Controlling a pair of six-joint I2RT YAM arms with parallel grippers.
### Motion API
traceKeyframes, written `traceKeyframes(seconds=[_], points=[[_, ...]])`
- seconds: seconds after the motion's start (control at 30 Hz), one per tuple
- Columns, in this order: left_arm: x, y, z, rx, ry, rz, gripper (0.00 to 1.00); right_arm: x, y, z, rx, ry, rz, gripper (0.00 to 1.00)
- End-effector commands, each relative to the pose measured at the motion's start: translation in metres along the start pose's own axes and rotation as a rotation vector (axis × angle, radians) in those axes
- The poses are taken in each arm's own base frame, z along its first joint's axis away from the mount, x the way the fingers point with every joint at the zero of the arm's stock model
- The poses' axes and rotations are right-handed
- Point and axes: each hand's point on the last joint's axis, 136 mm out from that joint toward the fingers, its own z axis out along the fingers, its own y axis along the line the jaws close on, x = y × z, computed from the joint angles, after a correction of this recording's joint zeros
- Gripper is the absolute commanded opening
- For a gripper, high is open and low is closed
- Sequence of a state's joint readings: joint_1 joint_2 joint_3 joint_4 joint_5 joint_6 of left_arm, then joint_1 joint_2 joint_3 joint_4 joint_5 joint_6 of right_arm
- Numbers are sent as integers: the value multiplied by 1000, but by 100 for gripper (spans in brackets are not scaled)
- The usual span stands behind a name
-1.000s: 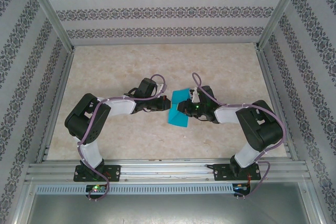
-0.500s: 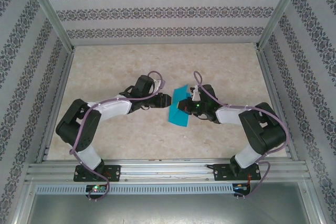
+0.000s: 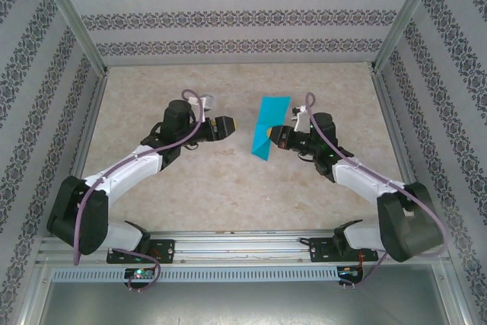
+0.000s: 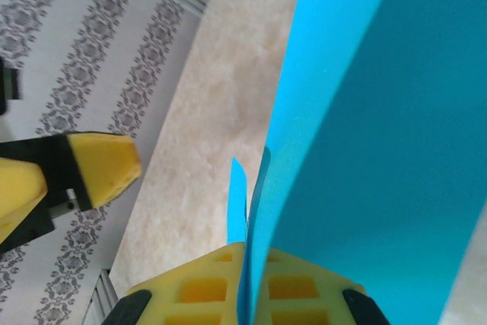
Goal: Fold a paper plane with a square sheet of paper (fold left side to right side)
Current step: Turn over the paper at the center of the table.
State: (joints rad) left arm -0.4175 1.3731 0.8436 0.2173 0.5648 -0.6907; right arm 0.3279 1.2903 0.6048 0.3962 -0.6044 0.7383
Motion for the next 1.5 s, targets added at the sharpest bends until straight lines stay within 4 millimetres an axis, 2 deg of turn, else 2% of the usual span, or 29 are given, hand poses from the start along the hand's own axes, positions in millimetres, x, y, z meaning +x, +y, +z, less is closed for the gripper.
traceKeyframes(seconds=[0.0,0.13,0.3,0.4,0.5,0.63,0.87,1.0,1.27,1.37,1.47], points=[[-27,-30,-14,170,-95,-72,72,-13,28,-17,-87,-55,-127,0],[-33,-53,-17,261,-75,-92,74,-32,63,-37,-196,-139,-188,0],[-38,-98,-22,476,-48,-90,74,-48,104,-54,-361,-203,-220,0],[-32,-120,-20,551,-8,-65,75,-54,121,-61,-444,-225,-226,0],[-27,-129,-15,576,18,-58,76,-57,132,-63,-489,-226,-229,0],[-23,-139,-12,604,35,-47,76,-57,140,-61,-506,-215,-233,0],[-20,-149,-10,630,64,-28,72,-53,138,-52,-505,-195,-216,0],[-17,-153,-7,630,88,-18,66,-51,142,-48,-517,-176,-213,0],[-16,-147,-4,593,85,-10,54,-48,140,-46,-518,-170,-205,0],[-15,-144,-3,576,83,-14,50,-47,139,-46,-516,-169,-203,3],[-16,-143,-2,570,79,-17,39,-46,138,-46,-512,-170,-200,8]])
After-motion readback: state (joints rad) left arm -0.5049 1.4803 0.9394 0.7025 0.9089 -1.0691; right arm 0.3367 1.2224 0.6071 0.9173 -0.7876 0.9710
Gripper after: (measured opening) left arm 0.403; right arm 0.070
